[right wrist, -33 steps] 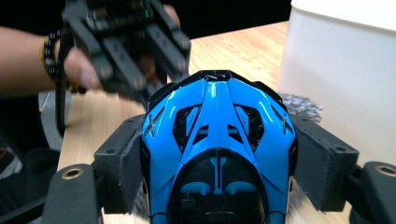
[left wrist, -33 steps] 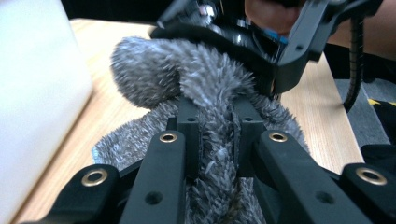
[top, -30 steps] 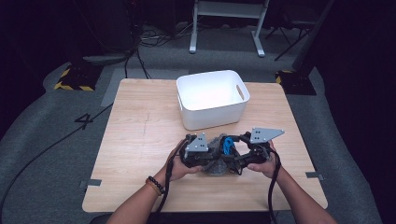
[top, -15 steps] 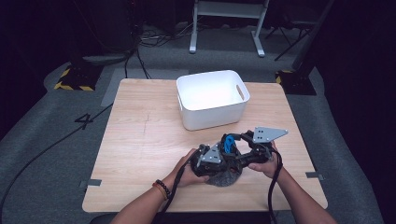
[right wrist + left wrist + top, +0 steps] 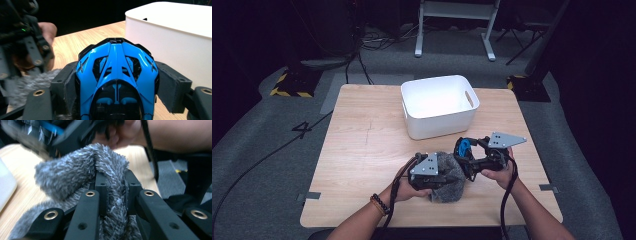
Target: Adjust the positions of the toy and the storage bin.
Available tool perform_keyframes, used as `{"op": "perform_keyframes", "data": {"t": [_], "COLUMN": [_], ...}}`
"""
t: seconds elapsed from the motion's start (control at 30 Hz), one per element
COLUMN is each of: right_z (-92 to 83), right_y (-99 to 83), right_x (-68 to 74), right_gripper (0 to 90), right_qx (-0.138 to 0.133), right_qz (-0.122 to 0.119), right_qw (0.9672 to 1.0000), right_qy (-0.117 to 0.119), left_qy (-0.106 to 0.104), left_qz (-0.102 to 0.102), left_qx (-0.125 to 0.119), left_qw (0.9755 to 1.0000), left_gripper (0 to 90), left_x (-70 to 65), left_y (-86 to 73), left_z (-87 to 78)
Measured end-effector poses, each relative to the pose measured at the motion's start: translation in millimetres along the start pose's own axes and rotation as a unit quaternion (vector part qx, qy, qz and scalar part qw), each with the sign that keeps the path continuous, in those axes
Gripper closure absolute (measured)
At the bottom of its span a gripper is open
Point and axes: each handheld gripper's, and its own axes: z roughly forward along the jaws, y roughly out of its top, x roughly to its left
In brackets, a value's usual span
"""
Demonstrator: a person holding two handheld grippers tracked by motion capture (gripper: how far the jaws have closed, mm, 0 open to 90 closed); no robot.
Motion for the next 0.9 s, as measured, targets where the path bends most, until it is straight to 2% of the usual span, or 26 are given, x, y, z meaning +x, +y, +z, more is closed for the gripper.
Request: {"op": "perform_keyframes", "data": {"t": [0.1,0.13,0.3,0.5,0.6,0.63,0.7,0.77,0.83,0.9], "right_z": [4.9,6.3,12.1,11.9,9.3,8.0,6.5,5.9,6.0,5.8], "right_y": [-0.3,-0.9,-4.2,-7.2,-6.5,-5.9,-4.9,-4.9,-5.2,-5.4], "right_x": [2.3,2.9,3.7,2.6,1.6,1.4,1.0,1.0,-0.1,-2.0], "right_gripper": [26.5,26.5,26.5,26.5,26.5,26.5,26.5,26.5,26.5,26.5], "right_qx": [0.006,0.008,0.017,0.020,0.012,0.009,0.003,0.002,0.001,0.002], "right_qz": [-0.002,-0.003,-0.005,-0.004,0.001,0.005,0.006,0.011,0.017,0.030], "right_qw": [0.9999,0.9999,0.9995,0.9992,0.9994,0.9995,0.9997,0.9998,0.9998,0.9995], "right_qy": [-0.011,-0.014,-0.026,-0.033,-0.032,-0.030,-0.024,-0.017,-0.012,-0.007], "left_qy": [0.009,0.021,0.036,0.050,0.074,0.077,0.075,0.077,0.070,0.052], "left_qz": [-0.003,-0.005,-0.018,-0.030,-0.025,-0.029,-0.038,-0.029,-0.027,-0.025], "left_qx": [0.023,0.045,0.090,0.143,0.173,0.177,0.170,0.169,0.160,0.145], "left_qw": [0.9997,0.9988,0.9951,0.9881,0.9818,0.9808,0.9818,0.9821,0.9843,0.9877], "left_gripper": [77.9,77.9,77.5,77.2,76.1,75.7,75.5,75.5,75.4,75.4], "left_x": [-0.3,-0.7,-1.5,0.4,4.8,7.2,10.4,10.3,8.2,4.1], "left_y": [-2.5,-4.2,-14.0,-27.4,-35.3,-38.2,-40.7,-38.8,-36.2,-31.9], "left_z": [10.0,16.0,38.1,52.4,56.3,56.4,54.3,52.4,49.9,46.8]}}
